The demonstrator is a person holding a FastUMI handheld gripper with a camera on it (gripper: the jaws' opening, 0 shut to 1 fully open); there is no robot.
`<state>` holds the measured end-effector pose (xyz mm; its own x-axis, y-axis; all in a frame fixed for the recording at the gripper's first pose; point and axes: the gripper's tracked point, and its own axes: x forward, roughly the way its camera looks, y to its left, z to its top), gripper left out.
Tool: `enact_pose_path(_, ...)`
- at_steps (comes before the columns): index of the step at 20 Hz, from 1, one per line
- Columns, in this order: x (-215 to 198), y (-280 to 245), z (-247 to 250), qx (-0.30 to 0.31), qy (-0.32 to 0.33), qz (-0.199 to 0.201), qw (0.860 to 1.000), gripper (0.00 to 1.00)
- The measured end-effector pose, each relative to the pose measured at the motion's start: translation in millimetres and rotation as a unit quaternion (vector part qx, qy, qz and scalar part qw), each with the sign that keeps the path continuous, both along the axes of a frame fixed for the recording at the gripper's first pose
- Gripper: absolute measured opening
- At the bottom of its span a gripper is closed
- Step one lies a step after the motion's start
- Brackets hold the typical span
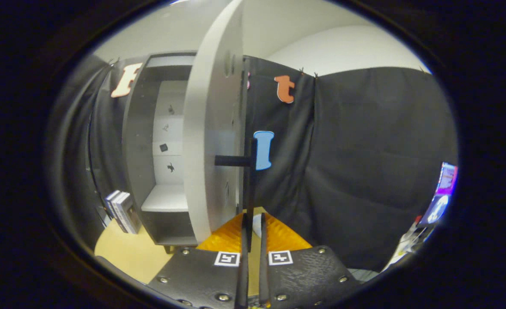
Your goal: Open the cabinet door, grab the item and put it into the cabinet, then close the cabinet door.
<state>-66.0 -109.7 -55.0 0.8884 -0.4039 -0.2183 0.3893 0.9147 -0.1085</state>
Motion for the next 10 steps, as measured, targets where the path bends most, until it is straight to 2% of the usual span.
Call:
enact_pose_path(4,3.3,-4.5,-3.6,0.022,0.001,0.011,1.0,0.1)
enact_pose_path(8,0.9,-7.4,-0.1,0.033,-0.004,0.039,0.999,0.1)
enact_pose_path(10,1.8,-7.5,1.3,0.035,-0.007,0.033,0.999,0.1)
